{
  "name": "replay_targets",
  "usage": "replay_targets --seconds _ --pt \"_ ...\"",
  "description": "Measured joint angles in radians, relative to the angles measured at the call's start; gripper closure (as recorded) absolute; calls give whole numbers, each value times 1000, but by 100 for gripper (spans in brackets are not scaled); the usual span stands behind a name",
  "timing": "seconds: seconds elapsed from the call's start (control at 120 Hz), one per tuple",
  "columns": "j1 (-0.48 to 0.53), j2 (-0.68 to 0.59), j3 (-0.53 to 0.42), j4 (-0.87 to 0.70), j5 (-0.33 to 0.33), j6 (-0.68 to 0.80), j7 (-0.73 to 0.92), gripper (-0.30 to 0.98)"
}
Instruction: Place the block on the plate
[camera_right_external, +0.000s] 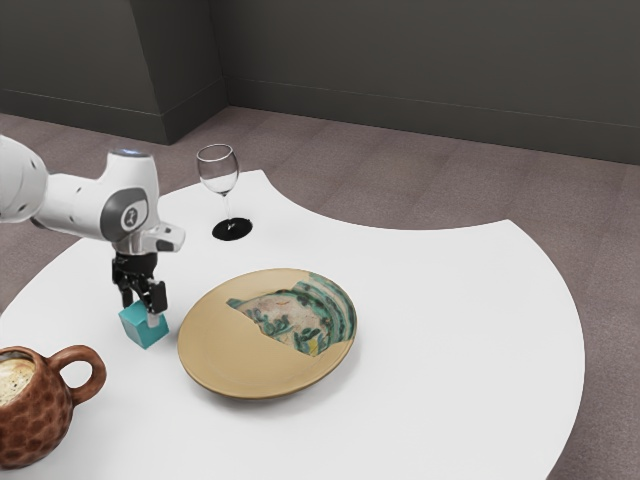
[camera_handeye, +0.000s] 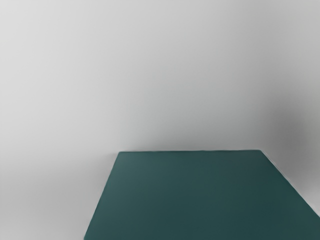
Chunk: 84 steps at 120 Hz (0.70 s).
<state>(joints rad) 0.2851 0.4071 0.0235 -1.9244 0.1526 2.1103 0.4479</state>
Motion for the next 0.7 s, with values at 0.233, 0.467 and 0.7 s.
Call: replay_targets --seconds 0.233,0.467,0.7 --pt "6 28 3 8 -17 20 3 6" --pt "11 28 11 5 -33 26 3 21" --pt "11 -3 12 -8 -37 27 3 25"
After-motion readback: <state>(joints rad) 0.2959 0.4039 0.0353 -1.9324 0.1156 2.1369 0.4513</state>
